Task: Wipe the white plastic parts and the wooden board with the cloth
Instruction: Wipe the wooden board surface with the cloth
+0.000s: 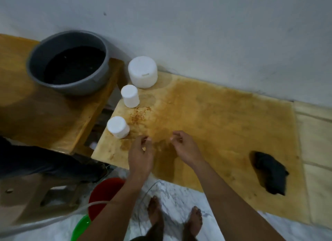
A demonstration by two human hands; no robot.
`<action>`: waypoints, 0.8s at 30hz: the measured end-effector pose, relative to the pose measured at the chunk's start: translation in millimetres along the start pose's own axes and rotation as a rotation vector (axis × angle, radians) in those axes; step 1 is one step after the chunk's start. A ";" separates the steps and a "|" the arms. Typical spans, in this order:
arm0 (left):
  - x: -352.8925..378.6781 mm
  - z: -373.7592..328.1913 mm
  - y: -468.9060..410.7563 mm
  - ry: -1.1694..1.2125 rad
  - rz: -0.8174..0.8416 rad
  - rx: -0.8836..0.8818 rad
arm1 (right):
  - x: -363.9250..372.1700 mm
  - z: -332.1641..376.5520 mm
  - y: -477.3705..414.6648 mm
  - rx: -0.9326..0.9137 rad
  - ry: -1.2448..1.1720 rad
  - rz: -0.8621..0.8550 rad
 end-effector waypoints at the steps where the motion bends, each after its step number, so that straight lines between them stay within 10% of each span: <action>1: 14.4 -7.3 1.6 -0.071 0.068 0.055 | -18.5 -10.8 4.3 -0.004 0.043 -0.064; 12: 155.1 -31.5 23.7 -0.709 0.532 0.472 | -176.0 -119.8 58.0 0.193 0.861 -0.534; 24: 162.7 -27.6 26.1 -0.817 0.460 0.514 | -232.0 -161.4 83.1 0.427 0.842 -0.534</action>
Point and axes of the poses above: each hand's wrist, its own y-axis away from the middle knuckle, its own x-axis out of the palm, z = x × y, the point moved 6 cm from there along -y, towards the middle knuckle
